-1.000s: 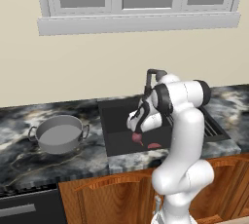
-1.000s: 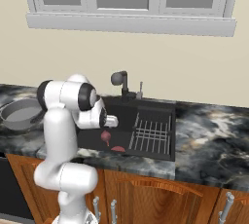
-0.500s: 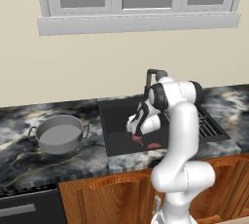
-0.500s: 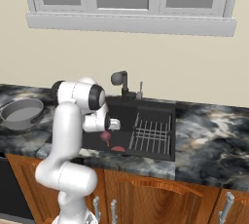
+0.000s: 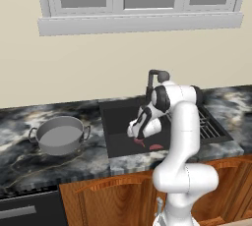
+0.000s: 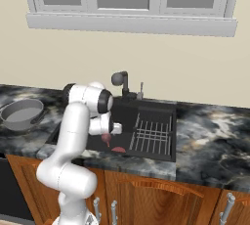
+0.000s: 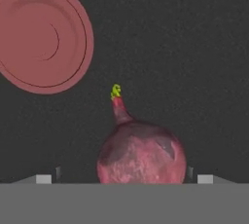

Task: Dump the onion from the pot into the sink. Then turn on the water and wash the onion. Then turn off the water and put the onion back in the pot.

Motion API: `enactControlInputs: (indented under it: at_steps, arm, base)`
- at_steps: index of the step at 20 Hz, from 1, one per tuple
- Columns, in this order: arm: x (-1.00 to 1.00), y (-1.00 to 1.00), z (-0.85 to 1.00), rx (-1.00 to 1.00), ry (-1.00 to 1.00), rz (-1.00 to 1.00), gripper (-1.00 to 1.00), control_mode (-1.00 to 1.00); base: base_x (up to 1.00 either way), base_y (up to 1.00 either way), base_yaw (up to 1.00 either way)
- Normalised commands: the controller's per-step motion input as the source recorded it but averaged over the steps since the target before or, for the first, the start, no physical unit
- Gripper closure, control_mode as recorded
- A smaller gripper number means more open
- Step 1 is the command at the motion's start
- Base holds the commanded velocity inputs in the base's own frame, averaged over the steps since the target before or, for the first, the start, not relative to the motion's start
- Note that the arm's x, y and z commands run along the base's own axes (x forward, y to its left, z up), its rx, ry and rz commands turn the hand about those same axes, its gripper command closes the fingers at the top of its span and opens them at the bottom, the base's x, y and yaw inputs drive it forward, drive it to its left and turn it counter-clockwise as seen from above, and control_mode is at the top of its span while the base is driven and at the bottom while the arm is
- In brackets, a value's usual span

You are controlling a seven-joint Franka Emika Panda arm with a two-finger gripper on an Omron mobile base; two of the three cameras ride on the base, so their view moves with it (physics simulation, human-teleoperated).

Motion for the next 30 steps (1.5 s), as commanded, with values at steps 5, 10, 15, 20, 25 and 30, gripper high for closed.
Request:
enactControlInputs:
  at_steps: [5, 10, 15, 20, 25, 30]
  arm:
    - [0.06, 0.34, -0.15, 0.00, 0.00, 0.00, -1.00, -1.00]
    - [0.18, 0.08, -0.16, 0.00, -0.06, 0.00, -1.00, -1.00]
    - [0.04, 0.00, -0.30, 0.00, 0.00, 0.00, -1.00, -1.00]
    - [0.00, 0.00, -0.23, 0.00, 0.00, 0.00, -1.00, -1.00]
    - [0.00, 0.00, -0.12, 0.00, 0.00, 0.00, 1.00, -1.00]
    - [0.00, 0.00, 0.02, 0.00, 0.00, 0.00, 1.00, -1.00]
  base:
    - [0.00, 0.00, 0.00]
    - [0.00, 0.00, 0.00]
    - [0.00, 0.00, 0.00]
    - [0.00, 0.00, 0.00]
    - [0.00, 0.00, 0.00]
    - [0.00, 0.00, 0.00]
